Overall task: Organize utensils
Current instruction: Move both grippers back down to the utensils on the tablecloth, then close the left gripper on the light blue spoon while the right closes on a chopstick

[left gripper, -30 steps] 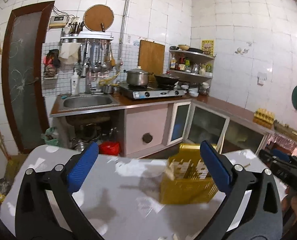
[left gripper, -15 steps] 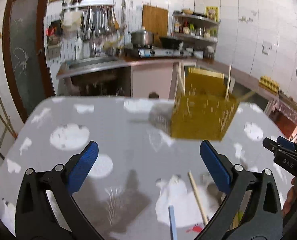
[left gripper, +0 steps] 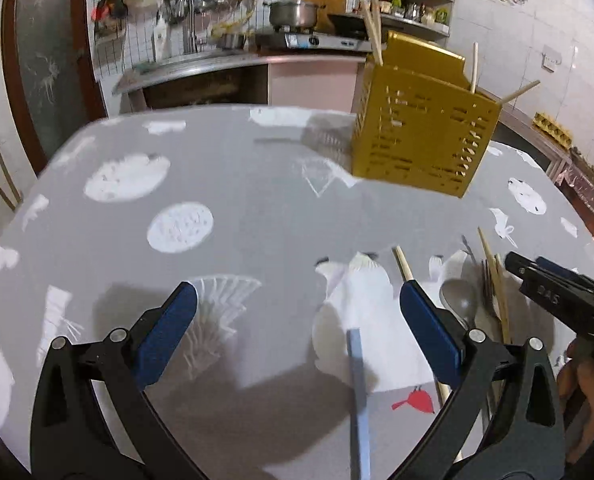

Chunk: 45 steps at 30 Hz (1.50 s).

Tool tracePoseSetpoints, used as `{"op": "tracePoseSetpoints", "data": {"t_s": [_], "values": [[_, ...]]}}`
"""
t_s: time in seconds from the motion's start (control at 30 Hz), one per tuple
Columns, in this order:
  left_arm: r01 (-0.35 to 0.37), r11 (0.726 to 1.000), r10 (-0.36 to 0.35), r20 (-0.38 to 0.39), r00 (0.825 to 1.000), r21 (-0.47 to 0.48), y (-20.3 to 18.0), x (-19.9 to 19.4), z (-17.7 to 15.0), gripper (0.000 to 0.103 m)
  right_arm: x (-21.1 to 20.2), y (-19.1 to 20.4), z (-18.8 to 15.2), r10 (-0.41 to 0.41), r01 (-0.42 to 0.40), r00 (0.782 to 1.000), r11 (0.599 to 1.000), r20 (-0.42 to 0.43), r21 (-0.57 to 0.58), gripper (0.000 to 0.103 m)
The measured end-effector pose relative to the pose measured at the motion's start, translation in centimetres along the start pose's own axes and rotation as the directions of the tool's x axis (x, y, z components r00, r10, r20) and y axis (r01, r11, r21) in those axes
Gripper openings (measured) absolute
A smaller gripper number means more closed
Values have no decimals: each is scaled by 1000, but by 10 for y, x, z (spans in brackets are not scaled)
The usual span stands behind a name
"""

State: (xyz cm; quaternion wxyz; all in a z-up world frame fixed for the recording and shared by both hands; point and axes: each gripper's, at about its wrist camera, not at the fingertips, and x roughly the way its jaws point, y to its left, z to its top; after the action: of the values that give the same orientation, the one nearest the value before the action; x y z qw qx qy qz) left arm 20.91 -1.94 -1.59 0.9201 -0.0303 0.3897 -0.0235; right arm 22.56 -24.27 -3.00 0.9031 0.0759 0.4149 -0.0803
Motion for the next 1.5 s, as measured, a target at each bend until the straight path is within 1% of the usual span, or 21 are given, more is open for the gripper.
{"op": "tracePoseSetpoints", "data": {"t_s": [0.07,0.13,0.2,0.27,0.33,0.4,0.43,0.47,0.5,0.53,0.57,0.67,0.73,0.87,0.97,1.17,1.27,1.3,1.5], "values": [[25,1000,-25,-24,999,-19,2,4,-5,98,3,4,1,1,-1,1000,1000,-13,-3,45],[6,1000,-6,-30,1000,-12,0,8,-9,98,6,8,2,-1,0,1000,1000,-27,-10,43],[-17,1000,18,-39,999,12,-4,11,-12,97,10,13,2,7,-7,999,1000,-51,-11,36],[-8,1000,10,-51,999,24,-7,13,-15,96,11,23,2,-14,12,998,999,-57,-34,35],[-6,999,8,-60,998,34,-10,13,-17,91,11,28,2,-29,26,998,998,-57,-56,31],[-10,999,13,-64,998,41,-12,14,-19,87,11,28,2,-22,19,998,999,-58,-49,25],[-8,999,12,-70,998,44,-13,15,-20,80,11,28,2,-16,13,998,999,-57,-42,23],[-4,999,8,-79,997,46,-15,17,-21,74,11,29,2,-5,3,998,999,-55,-40,18],[4,999,1,-98,995,48,-17,20,-23,60,11,29,2,-5,3,999,999,-53,-43,16],[7,999,-2,-115,993,46,-18,22,-24,50,12,29,2,-4,2,999,999,-52,-44,14],[1,999,4,-116,993,48,-20,23,-26,49,12,30,2,-2,0,999,999,-51,-44,12],[-9,998,17,-110,994,68,-23,23,-27,48,12,30,3,-10,8,999,999,-45,-52,10],[-9,997,17,-112,994,74,-24,24,-27,45,13,31,3,-11,8,999,999,-44,-51,10],[-16,996,26,-119,993,89,-27,24,-28,42,12,29,3,0,-1,999,999,-40,-41,10],[-17,995,29,-121,992,98,-29,24,-29,39,12,29,3,-2,0,999,999,-38,-43,10],[-7,994,21,-126,992,112,-33,27,-27,24,11,26,2,7,-9,999,999,-32,-36,10],[-6,994,20,-127,992,108,-33,27,-26,13,10,26,3,14,-15,1000,999,-24,-29,10],[-2,994,15,-126,992,106,-33,27,-25,8,9,25,3,18,-18,1000,1000,-22,-25,10],[11,996,1,-122,992,92,-31,25,-24,8,3,24,5,30,-30,1000,999,5,-17,9]]}}
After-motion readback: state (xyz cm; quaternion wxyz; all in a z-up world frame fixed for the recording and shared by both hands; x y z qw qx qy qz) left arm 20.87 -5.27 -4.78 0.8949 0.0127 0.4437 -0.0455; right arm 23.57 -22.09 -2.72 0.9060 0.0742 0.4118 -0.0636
